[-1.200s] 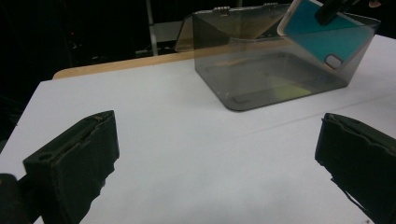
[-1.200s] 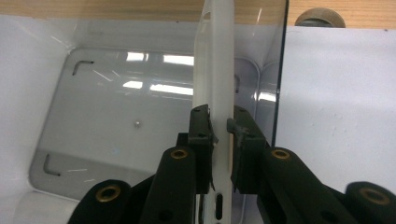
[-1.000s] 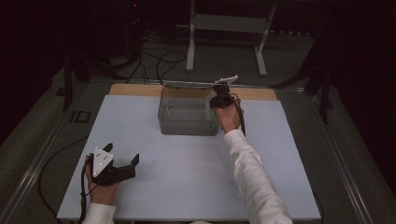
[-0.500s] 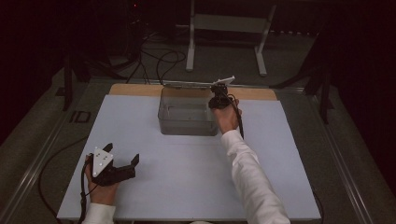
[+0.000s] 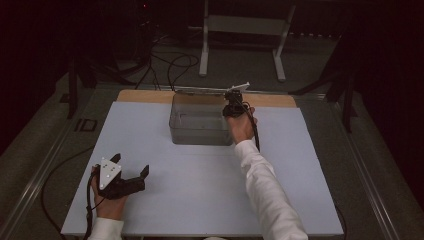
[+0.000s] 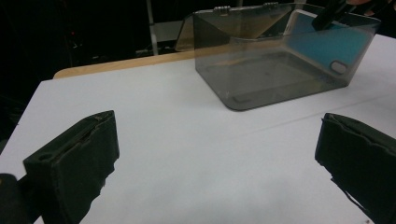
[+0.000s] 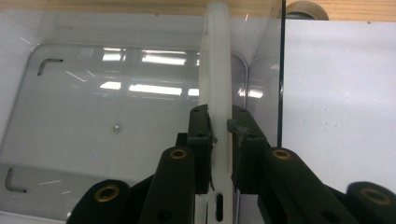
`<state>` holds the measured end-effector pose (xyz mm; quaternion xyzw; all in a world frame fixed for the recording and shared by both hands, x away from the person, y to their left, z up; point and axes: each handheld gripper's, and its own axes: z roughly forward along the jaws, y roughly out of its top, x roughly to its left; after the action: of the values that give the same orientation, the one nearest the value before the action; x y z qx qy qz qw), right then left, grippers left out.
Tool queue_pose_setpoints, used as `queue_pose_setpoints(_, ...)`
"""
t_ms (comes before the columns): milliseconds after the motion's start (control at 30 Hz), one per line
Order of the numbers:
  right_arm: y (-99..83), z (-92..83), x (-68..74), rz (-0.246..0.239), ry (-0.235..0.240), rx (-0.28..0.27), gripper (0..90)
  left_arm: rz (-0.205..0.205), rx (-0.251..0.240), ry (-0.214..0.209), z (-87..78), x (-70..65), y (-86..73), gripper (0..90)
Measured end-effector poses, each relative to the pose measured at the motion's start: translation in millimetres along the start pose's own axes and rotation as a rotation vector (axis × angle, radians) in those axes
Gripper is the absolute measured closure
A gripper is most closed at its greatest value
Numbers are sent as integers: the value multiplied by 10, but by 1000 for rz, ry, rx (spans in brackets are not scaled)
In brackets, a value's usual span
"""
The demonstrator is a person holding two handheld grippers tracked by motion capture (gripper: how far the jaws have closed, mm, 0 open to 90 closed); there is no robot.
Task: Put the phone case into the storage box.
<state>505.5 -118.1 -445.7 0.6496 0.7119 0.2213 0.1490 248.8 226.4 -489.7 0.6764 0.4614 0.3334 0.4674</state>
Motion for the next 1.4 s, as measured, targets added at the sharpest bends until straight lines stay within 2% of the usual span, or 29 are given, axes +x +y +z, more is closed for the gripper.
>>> queue_pose_setpoints(300, -4, 23, 26, 4, -9, -13, 796, 1, -2, -1, 0, 0, 1, 5)
queue_pose_setpoints(467, -11, 37, 59, -3, -38, -27, 791, -2, -2, 0, 0, 3, 0, 5)
queue_pose_setpoints(767, -10, 17, 49, -4, -41, -31, 773, -1, -1, -1, 0, 1, 0, 5)
queue_pose_setpoints(833, -6, 0, 43, -4, -27, -33, 756, -1, 2, -1, 3, -2, -1, 6)
queue_pose_setpoints(1033, -13, -48, 71, -56, -36, -51, 719, 0, 1, -1, 2, -1, 0, 6)
queue_pose_setpoints(1100, -20, -72, 85, -93, -49, -67, 715, 0, 0, -1, 3, -2, 0, 6)
queue_pose_setpoints(1233, -24, -137, 88, -137, -57, -95, 700, 2, 2, -2, 5, -5, -1, 6)
queue_pose_setpoints(1300, -26, -172, 62, -137, -47, -98, 697, 0, 1, -1, 6, -6, -1, 6)
queue_pose_setpoints(1400, -35, -213, 5, -141, 3, -105, 669, 2, 2, -2, 9, -10, 0, 6)
